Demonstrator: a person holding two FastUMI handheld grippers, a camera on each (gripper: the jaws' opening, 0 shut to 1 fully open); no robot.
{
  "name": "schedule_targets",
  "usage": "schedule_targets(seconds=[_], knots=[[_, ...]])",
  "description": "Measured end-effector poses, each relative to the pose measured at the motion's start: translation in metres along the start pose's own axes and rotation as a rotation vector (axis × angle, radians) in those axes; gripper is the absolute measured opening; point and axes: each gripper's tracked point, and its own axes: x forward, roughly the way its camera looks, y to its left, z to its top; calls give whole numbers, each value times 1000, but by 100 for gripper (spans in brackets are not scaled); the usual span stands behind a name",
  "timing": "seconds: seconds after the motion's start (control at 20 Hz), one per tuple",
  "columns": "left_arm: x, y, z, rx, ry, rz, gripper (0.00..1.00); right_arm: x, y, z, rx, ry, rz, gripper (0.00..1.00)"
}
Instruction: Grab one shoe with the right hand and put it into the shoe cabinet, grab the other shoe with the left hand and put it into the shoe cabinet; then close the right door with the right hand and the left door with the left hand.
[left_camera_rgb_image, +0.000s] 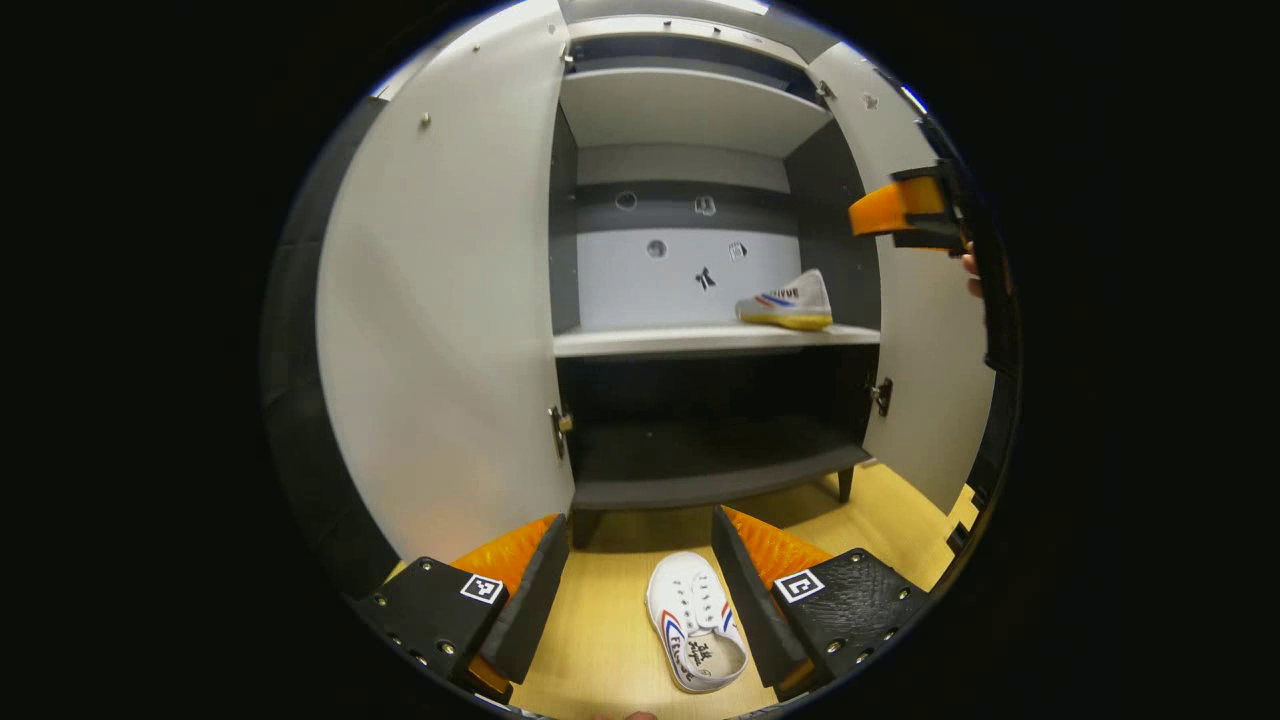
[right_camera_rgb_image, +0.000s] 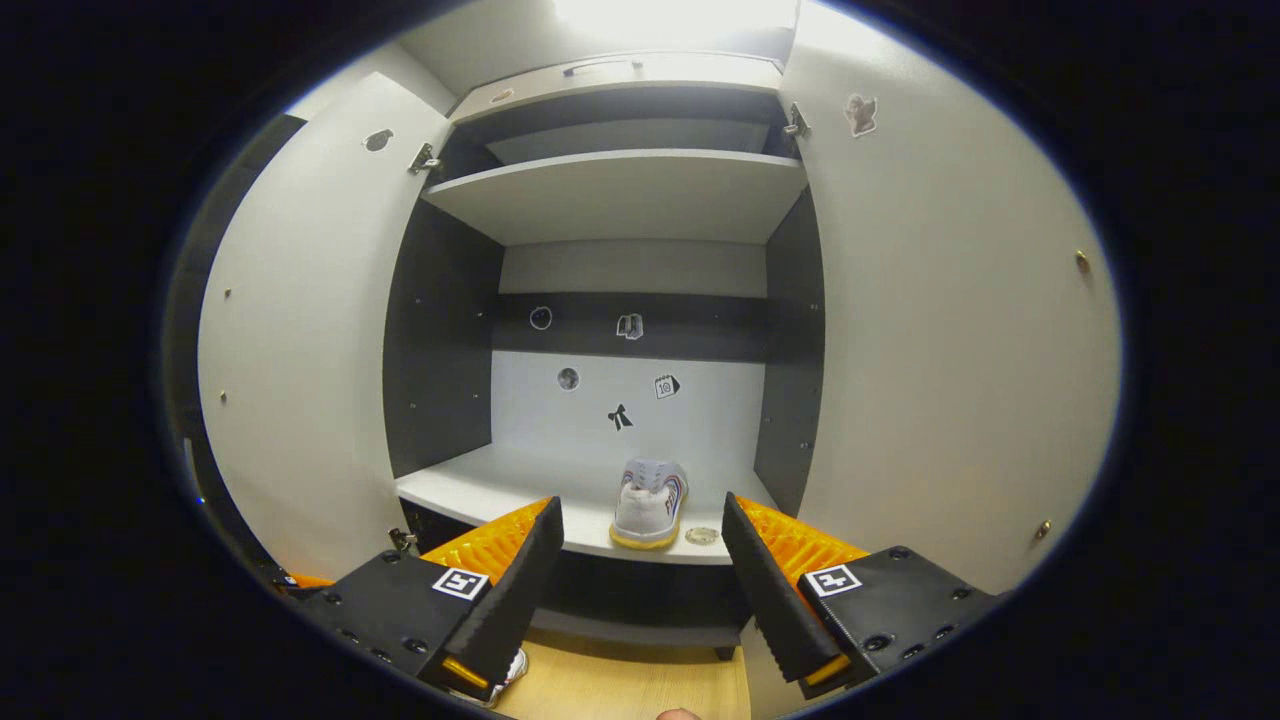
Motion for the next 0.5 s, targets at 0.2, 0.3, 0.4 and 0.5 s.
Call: schedule_targets(seconds=[0.2, 0.3, 0.4, 0.5], knots=[[20, -2, -33, 1, 78, -32, 80, -39, 1, -34, 3, 32, 9, 99], [30, -5, -56, -4, 134, -47, 80, -55, 4, -47, -9, 30, 21, 99], [42, -7, -83, -1, 196, -63, 80, -66, 6, -62, -26, 55, 32, 99], [54, -9, -111, 22, 256, -73, 80, -73, 6, -73, -25, 82, 29, 100]])
